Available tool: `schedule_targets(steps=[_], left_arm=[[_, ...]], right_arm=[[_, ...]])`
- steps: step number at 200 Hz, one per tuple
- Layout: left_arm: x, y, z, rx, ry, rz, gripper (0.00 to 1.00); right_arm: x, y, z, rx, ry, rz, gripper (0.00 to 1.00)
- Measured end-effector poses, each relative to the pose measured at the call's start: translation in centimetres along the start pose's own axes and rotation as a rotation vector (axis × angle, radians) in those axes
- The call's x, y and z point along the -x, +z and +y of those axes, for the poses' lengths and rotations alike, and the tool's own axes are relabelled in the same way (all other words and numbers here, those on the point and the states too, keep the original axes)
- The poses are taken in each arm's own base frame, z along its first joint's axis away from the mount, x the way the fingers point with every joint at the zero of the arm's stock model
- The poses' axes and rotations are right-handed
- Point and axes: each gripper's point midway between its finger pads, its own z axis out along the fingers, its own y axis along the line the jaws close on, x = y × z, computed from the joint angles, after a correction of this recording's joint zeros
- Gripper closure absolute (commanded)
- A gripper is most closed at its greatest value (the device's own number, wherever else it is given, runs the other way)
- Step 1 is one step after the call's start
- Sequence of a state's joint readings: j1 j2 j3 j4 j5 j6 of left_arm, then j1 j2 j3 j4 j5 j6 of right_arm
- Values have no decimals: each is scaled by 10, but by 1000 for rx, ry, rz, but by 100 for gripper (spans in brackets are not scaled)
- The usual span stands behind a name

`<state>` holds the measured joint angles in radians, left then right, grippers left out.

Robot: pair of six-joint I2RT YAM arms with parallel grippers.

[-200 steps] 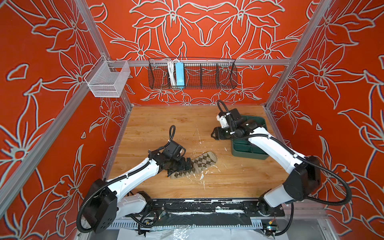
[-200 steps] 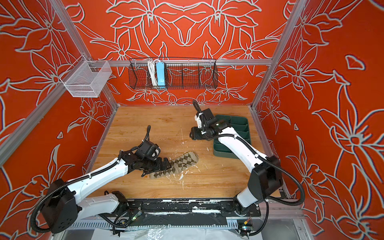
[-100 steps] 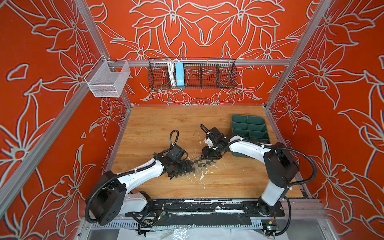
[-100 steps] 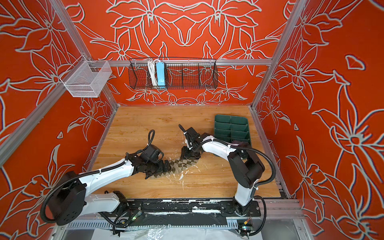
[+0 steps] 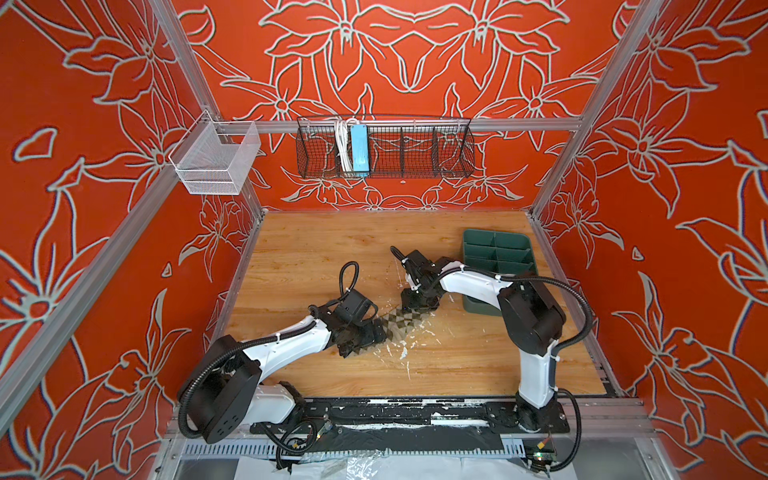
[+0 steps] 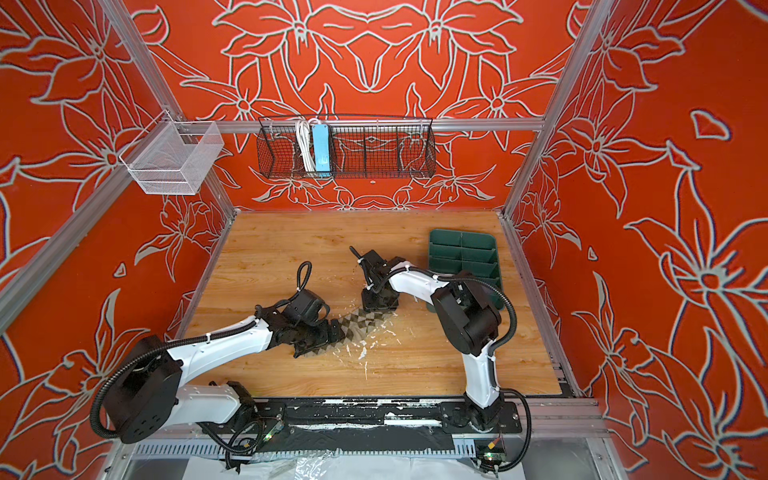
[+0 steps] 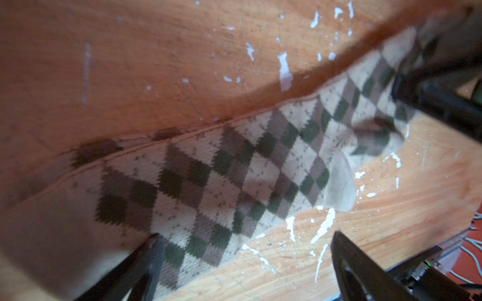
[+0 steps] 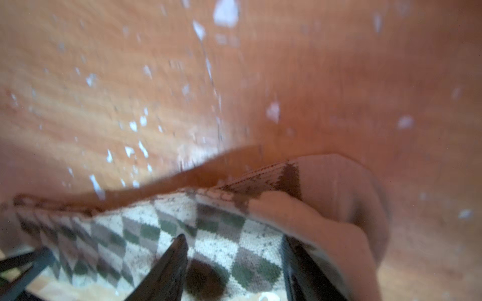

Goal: Roll the socks

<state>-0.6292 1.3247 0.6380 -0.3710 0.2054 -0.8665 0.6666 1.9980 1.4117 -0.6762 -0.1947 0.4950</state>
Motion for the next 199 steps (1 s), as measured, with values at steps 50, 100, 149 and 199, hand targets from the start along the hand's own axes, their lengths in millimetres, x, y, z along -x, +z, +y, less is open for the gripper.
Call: schedule_targets(steps=[50, 100, 149, 199], left_arm=[[1, 3, -12, -66, -63, -11, 2], [0, 2, -31, -115, -89, -4, 2], [20, -49, -64, -208, -40, -118, 3], [36, -162, -73, -311, 108, -422, 3]], right_arm=[[42, 9, 15, -16, -161, -37, 41], [71, 15, 30, -17, -346, -53, 31], [72, 8, 36, 8, -460, -56, 18], [78, -63, 60, 101, -480, -193, 21]])
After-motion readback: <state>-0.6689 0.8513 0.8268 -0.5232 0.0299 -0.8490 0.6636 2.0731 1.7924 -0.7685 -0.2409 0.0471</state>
